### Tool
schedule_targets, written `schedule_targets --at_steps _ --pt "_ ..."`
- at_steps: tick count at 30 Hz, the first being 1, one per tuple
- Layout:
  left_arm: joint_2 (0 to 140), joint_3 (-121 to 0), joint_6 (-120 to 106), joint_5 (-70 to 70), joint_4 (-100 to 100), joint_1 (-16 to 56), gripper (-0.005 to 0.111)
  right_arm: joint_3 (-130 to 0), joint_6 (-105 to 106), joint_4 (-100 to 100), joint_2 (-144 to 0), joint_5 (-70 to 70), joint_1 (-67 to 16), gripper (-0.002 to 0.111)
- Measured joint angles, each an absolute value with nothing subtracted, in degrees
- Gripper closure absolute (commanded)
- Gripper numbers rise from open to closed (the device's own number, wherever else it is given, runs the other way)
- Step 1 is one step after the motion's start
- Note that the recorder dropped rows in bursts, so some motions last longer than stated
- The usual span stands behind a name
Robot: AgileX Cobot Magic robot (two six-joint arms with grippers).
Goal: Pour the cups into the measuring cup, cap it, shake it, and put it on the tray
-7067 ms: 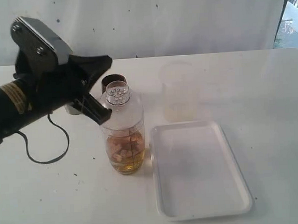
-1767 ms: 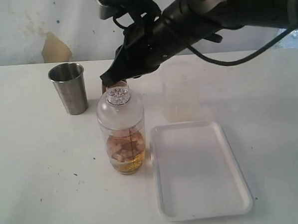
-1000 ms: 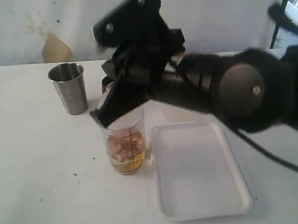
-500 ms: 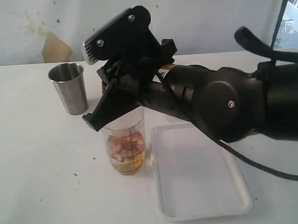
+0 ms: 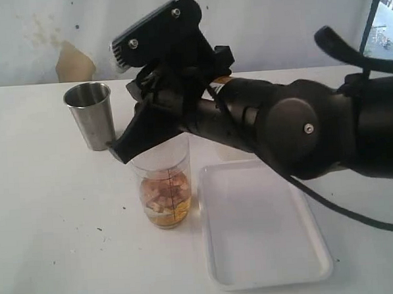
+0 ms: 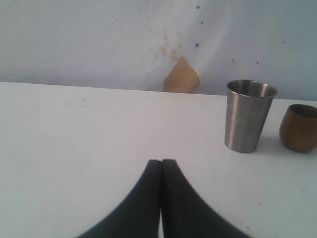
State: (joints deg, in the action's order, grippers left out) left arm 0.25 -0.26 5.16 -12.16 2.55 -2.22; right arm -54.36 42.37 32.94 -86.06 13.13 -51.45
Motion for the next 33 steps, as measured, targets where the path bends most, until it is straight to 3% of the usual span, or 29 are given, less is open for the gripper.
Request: schedule_targets --at_steps 7,18,33 --pt "0.2 -0.3 5.2 -12.2 2.6 -2.2 0.107 -54.7 42.0 35.7 -88.0 7.1 -47.1 0.108" --pt "0.2 -0.3 5.2 -12.2 2.6 -2.2 0.107 -56.4 41.7 36.0 -84.8 0.0 -48.1 0.108" --pt "0.2 -0.3 5.2 -12.2 2.6 -2.2 0.107 -58.5 42.3 36.0 -87.8 1.2 -48.6 0.108"
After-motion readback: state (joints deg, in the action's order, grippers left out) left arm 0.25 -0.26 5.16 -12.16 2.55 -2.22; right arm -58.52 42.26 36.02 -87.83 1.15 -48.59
